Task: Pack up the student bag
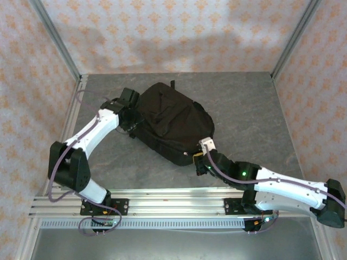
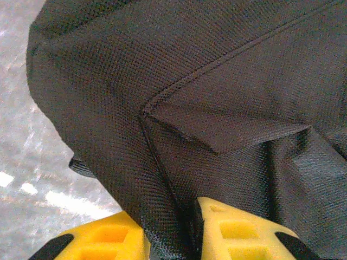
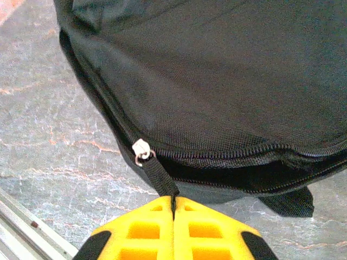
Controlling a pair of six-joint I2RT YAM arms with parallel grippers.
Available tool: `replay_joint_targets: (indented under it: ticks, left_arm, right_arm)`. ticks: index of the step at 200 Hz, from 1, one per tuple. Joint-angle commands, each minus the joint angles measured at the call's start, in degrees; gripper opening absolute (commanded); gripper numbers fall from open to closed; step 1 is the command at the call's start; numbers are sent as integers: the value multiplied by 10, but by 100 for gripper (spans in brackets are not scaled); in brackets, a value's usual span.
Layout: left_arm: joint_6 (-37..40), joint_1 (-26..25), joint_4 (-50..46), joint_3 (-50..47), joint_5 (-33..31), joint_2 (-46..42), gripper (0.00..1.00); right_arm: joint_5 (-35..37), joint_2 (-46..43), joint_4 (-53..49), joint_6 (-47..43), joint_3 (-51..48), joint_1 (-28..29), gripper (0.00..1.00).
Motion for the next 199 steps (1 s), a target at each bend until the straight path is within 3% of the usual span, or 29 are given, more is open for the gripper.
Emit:
replay_joint_targets:
  ticks: [1,44,113,149,169,199]
  left_arm:
    - [52,4,-8,57,-9,30,27]
    - [43,1,0,16,11,8,28]
    - [4,-8,-51,-7,55,-74,58]
    - [-51,-115,-24,-48,35,-134,60]
    - [-59,-171,-5,-49,26,-119,61]
    - [-60,-209,6,-30,23,-64,61]
  right_arm:
    - [12,24,-6,-26,37,-2,0]
    - [71,-9,-12,-47,34,-1,0]
    - [22,-10,50,9,6,-2,0]
    - [40,-11,62,18,5,-2,0]
    - [34,-16,67,31,-3,-16,0]
    - [6,-17,54,61,-12,-53,0]
